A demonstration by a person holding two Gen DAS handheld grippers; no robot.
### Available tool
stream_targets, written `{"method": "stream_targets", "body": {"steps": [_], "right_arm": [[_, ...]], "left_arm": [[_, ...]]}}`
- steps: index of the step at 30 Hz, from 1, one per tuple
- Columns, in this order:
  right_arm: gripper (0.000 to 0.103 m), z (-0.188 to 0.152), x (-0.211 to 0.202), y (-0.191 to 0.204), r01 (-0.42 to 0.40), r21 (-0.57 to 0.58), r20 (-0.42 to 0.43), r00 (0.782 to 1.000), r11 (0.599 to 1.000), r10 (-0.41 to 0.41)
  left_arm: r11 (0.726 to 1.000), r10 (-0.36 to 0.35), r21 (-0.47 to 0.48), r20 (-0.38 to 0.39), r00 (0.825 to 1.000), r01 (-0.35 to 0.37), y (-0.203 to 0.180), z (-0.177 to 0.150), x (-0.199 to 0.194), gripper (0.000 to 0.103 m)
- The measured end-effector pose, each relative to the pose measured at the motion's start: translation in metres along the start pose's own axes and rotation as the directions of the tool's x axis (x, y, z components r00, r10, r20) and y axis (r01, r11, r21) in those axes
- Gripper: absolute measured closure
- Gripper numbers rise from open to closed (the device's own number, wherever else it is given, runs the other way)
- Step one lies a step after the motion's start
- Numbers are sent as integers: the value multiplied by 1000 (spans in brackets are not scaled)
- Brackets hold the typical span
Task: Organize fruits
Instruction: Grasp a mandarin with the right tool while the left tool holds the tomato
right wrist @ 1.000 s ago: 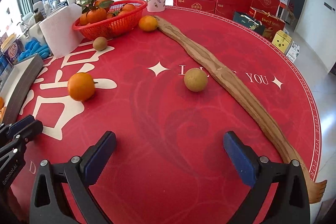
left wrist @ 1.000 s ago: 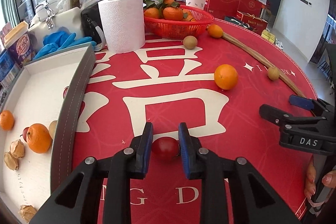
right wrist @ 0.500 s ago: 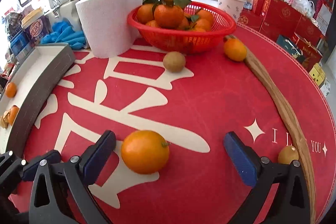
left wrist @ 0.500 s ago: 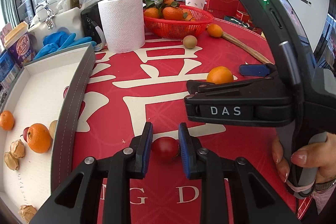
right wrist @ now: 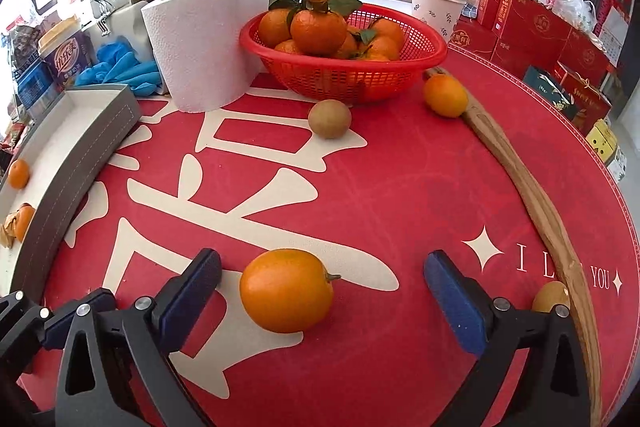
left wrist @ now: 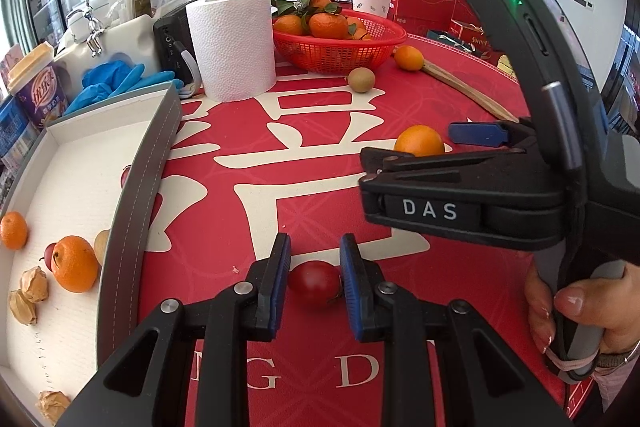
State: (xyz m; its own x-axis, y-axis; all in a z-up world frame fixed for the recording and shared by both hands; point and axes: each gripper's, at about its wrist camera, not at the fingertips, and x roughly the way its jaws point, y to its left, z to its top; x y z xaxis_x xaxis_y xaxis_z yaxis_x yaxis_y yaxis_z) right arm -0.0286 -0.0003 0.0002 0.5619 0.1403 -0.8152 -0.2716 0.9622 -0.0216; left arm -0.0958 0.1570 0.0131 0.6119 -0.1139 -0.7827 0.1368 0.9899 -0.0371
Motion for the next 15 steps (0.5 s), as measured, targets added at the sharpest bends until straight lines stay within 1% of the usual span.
{"method": "stream_targets", "body": {"steps": [1, 2, 3, 4, 6, 9, 10, 12, 15], "right_arm": [[28, 0, -4, 2, -1, -4, 12, 1000, 1000, 1], [54, 0, -7, 4, -6, -9, 16, 1000, 1000, 6], [62, 0, -7, 6, -6, -8, 14, 1000, 1000, 6], [62, -2, -8, 5, -21, 0, 23, 1000, 1000, 21], [62, -4, -11, 2, -57, 14, 34, 998, 998, 56], [62, -4, -13, -13, -162, 96, 33, 987, 982, 159], [62, -4, -14, -16, -183, 116, 35, 983, 976, 180], [62, -6, -15, -20, -200, 137, 46, 980, 970, 196], [62, -7, -20, -23, -234, 159, 65, 972, 959, 226]], "left_arm": [[1000, -5, -3, 1, 1000, 5, 1, 0, 0, 76], [1000, -13, -3, 3, 1000, 13, 1, 0, -1, 76], [1000, -25, -6, 6, 1000, 25, 1, 0, -1, 76], [999, -39, -18, 14, 999, 40, 3, 0, -3, 76], [998, -46, -32, 42, 998, 48, 5, 0, -8, 76], [1000, -11, -28, 98, 995, 14, 7, 1, -17, 76], [1000, -2, -29, 112, 994, 5, 8, 1, -19, 76], [999, -3, -51, 123, 992, 9, 14, 3, -21, 76], [996, -7, -92, 117, 993, 18, 25, 4, -19, 76]]}}
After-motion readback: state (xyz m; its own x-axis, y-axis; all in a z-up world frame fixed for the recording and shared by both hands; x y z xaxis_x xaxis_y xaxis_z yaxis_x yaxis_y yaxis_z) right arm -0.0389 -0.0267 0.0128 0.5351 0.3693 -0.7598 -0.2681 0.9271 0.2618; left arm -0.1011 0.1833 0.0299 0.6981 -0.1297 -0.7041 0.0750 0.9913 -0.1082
